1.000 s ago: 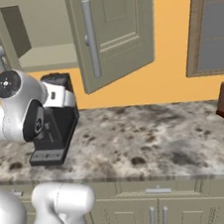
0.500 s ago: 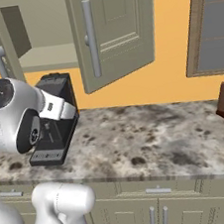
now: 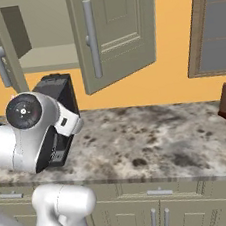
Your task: Close all open cabinet doors.
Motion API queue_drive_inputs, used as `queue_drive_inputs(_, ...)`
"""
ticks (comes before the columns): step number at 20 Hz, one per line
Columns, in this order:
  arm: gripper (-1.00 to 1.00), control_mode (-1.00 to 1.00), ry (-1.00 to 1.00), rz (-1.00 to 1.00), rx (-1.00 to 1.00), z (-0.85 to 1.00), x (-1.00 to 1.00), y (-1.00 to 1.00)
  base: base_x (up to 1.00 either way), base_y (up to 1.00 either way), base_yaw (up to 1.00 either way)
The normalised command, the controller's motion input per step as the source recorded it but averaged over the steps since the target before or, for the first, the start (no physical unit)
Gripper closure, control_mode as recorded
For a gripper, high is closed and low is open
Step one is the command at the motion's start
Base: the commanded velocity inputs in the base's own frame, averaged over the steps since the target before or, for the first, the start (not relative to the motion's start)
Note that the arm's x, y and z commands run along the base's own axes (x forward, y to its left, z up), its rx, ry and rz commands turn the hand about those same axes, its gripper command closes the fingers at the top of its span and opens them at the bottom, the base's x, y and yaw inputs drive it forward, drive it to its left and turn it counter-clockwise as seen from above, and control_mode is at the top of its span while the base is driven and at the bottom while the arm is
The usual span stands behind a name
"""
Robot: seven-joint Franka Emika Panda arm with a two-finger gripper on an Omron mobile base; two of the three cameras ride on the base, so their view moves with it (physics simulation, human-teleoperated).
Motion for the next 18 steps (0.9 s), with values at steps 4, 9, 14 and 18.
queue_drive_inputs(4,-1.0,-1.0,0.0,-0.06,0.17,0.13,-0.22,-0.18,0.0,0.0,0.0)
queue_drive_inputs(9,-1.0,-1.0,0.0,-0.01,0.17,0.13,-0.13,-0.25,0.0,0.0,0.0)
queue_drive_inputs(14,-1.0,-1.0,0.0,-0.02,0.15,0.14,-0.04,-0.27,0.0,0.0,0.0)
queue_drive_inputs(18,-1.0,-1.0,0.0,-0.02,0.15,0.12,0.0,-0.29,0.0,0.0,0.0)
